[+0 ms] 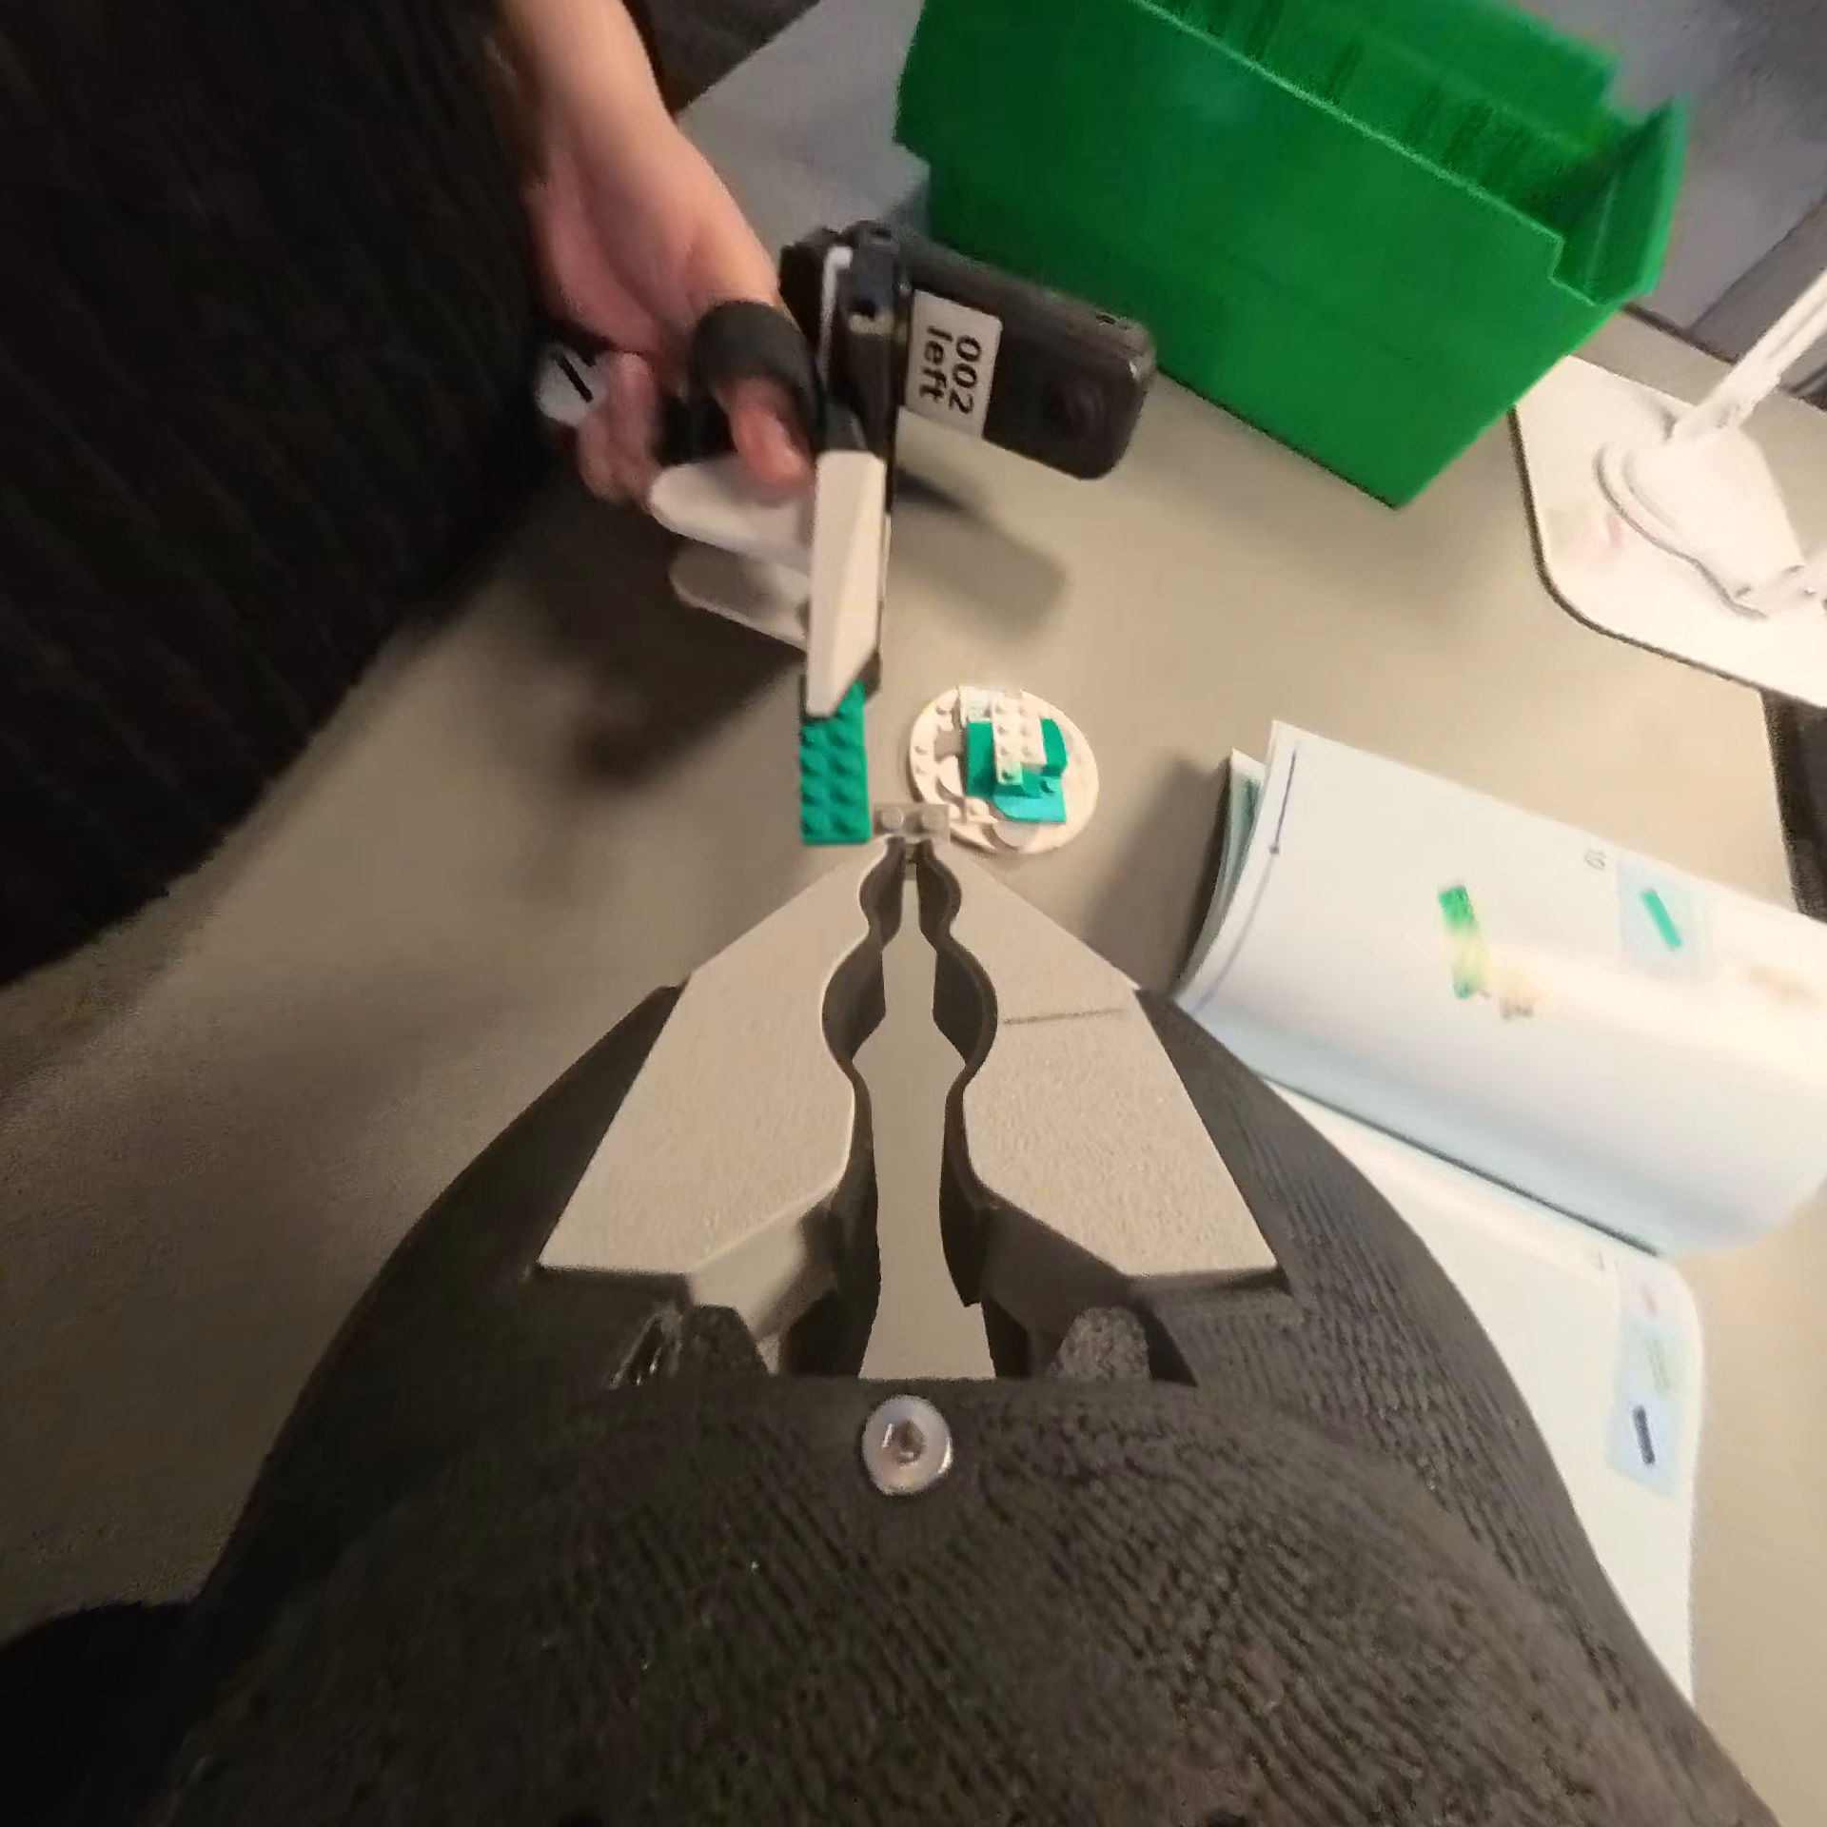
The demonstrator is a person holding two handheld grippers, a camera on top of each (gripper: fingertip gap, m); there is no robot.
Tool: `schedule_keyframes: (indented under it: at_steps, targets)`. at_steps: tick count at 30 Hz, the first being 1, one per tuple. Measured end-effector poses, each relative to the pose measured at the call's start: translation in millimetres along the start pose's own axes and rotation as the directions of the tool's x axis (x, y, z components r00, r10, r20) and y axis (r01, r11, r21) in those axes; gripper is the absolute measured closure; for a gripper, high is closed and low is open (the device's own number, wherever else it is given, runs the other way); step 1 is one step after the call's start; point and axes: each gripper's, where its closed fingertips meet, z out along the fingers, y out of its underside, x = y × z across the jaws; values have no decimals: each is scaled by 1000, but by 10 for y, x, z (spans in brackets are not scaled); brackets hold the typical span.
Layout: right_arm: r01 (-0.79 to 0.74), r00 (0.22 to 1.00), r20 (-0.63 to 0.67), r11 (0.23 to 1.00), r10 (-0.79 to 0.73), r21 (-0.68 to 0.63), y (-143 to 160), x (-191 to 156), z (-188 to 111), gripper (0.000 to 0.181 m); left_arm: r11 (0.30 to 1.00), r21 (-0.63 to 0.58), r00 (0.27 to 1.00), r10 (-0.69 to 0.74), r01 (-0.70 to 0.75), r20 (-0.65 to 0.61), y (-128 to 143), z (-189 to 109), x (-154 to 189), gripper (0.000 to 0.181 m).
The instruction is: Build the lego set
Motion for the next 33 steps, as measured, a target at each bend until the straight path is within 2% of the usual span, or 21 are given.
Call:
schedule_keyframes:
  at_steps: [1,2,6,12,25,27,28,29,33]
  targets:
    - [3,1000,7,1000,-3,-12,-37,-34,20,181,1000,11,1000,-4,4,-2,-14,-2,3,74]
    - [5,1000,8,1000,-4,-25,-64,-56,40,181,1000,19,1000,-6,6,-2,-23,-2,3,74]
    - [8,1000,29,996,-6,-93,-78,-107,105,181,999,47,1000,-26,26,0,-61,-4,0,180]
    - [30,999,47,988,-23,-154,-9,-105,178,180,997,54,998,-58,58,-15,-70,-5,15,179]
    - [35,994,110,982,-15,-183,-18,-123,194,180,998,43,998,-52,53,-25,-53,-9,27,178]
    - [42,993,113,981,-21,-189,-18,-124,195,180,998,42,998,-52,53,-25,-52,-10,27,80]
    - [46,993,114,980,-24,-192,-16,-124,195,180,998,43,998,-53,54,-24,-53,-9,26,80]
    - [49,993,113,980,-28,-193,-16,-124,195,180,998,43,998,-53,54,-24,-53,-8,25,179]
    - [56,994,106,979,-36,-196,-13,-122,196,180,998,44,998,-54,55,-21,-56,-7,22,179]
